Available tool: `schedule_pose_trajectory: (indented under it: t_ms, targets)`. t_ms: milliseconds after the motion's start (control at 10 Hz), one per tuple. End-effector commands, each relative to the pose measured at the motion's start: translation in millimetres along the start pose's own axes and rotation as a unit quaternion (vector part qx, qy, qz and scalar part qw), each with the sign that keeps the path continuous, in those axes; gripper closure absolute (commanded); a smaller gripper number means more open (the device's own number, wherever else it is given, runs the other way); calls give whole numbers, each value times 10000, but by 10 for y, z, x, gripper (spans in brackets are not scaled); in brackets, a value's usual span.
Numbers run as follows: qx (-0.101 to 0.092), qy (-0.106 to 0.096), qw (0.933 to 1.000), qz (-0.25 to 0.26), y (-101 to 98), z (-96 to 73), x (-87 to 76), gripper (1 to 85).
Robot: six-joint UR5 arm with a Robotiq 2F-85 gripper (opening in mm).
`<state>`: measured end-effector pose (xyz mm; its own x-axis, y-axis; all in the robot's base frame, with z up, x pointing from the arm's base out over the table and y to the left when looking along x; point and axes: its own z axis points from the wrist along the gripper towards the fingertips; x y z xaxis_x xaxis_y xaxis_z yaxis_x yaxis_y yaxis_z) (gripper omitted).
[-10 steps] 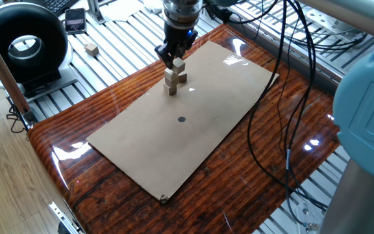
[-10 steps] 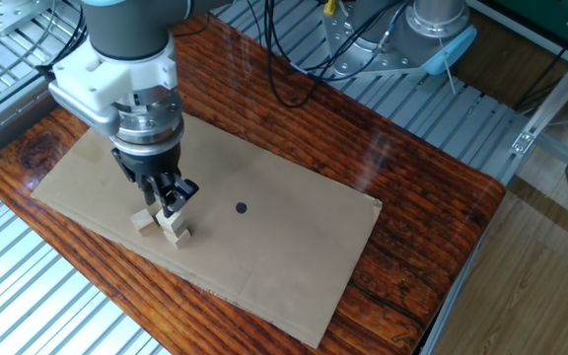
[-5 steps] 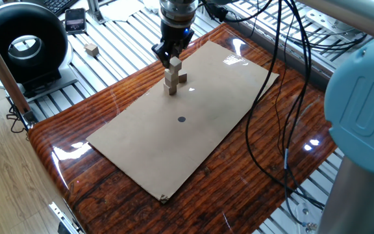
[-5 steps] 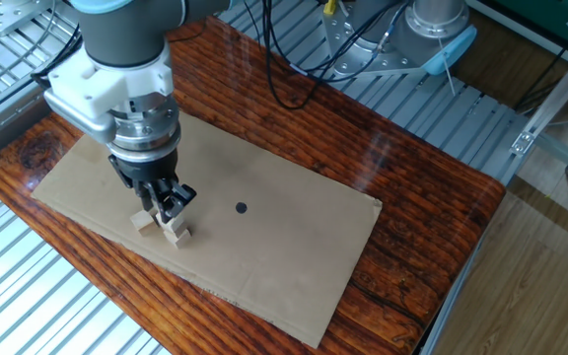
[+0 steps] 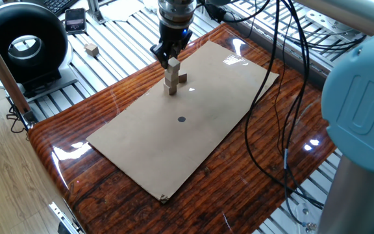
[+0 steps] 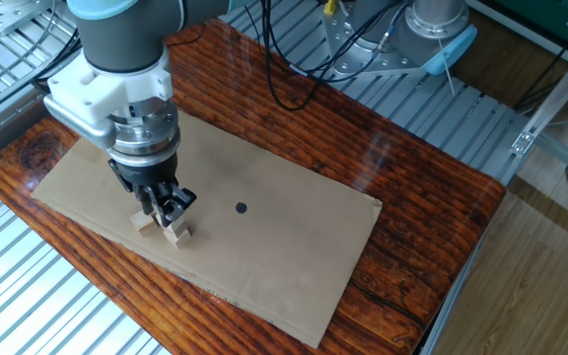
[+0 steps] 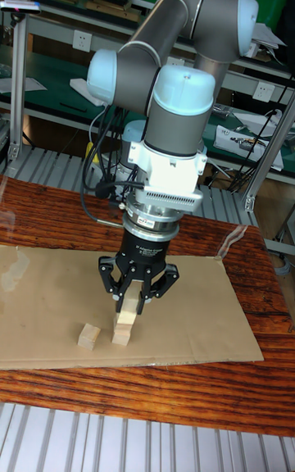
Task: Stack the blocks in a vertical line of five
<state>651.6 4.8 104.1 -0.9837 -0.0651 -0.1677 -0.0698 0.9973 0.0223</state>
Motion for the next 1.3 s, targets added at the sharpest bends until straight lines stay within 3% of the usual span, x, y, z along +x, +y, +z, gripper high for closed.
schedule_pose_trajectory:
  t_ms: [0, 200, 300, 500, 600, 1000, 1200]
  targets:
    - [-78, -19, 10000, 42, 32, -2, -19, 847]
    - [39, 42, 10000, 60, -23, 2, 14, 840]
    - [8, 63, 10000, 50, -8, 2, 26, 733]
    - [-185, -4, 9998, -17, 88, -3, -6, 430]
    - [-207, -21, 9998, -29, 98, -3, -15, 337]
    - [-177, -12, 9998, -133, 68, -18, -7, 223]
    - [-192, -85, 9994, -290, -3, -135, -54, 190]
